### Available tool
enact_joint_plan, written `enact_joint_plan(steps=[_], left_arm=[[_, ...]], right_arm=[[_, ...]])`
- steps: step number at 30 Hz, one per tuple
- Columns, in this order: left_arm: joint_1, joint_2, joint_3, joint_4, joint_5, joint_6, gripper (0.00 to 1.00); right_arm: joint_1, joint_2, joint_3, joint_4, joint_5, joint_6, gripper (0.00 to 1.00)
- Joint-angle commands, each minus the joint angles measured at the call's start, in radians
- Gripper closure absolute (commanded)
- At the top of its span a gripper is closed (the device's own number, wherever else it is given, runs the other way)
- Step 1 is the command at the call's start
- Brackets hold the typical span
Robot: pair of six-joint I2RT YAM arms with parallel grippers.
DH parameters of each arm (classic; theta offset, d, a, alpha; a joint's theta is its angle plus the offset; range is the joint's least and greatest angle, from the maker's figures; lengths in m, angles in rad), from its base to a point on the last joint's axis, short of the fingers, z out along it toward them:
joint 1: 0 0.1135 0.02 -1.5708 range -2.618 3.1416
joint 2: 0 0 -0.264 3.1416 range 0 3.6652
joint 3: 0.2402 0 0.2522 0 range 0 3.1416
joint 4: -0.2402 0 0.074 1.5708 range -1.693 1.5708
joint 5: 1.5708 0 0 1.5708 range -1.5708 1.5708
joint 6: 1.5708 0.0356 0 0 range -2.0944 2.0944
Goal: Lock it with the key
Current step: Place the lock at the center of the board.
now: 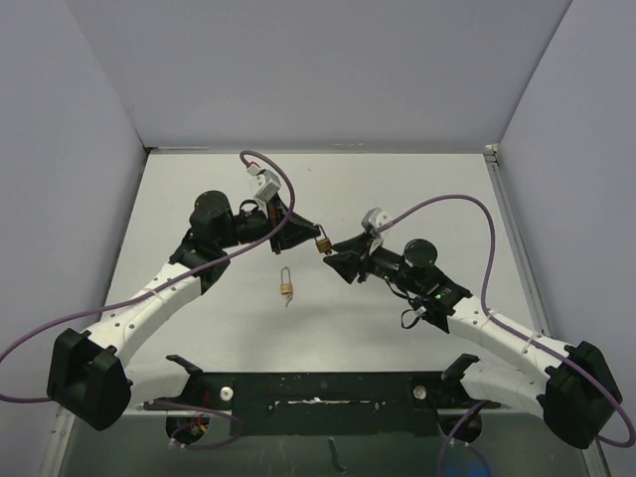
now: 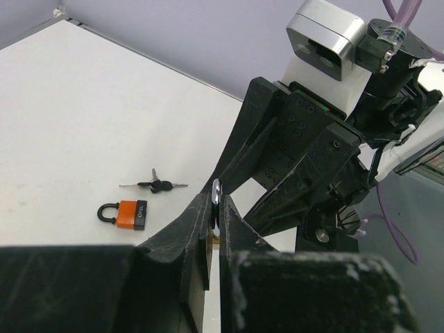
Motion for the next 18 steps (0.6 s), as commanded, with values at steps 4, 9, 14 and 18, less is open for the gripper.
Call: enact_joint_plan(steps=[4, 9, 14, 18], left_arm=[[0.007, -0.010, 0.008, 0.083, 0.023, -0.017, 1.00], [0.007, -0.002, -0.004, 0.123, 0.014, -0.029, 1.00], [0.010, 0.006, -0.025, 0.196, -0.002, -0.052, 1.00], [0.026, -0.002, -0.034, 0.260, -0.030, -0.071, 1.00]], right_arm=[[0.011, 0.022, 0.044, 0.094, 0.020, -0.001, 0.73], [0.020, 0.039, 0.054, 0.103, 0.006, 0.000, 0.98], [0.028, 0.045, 0.051, 0.101, 0.010, -0.001, 1.00], [0.041, 0.051, 0.039, 0.087, 0.015, -0.003, 1.00]])
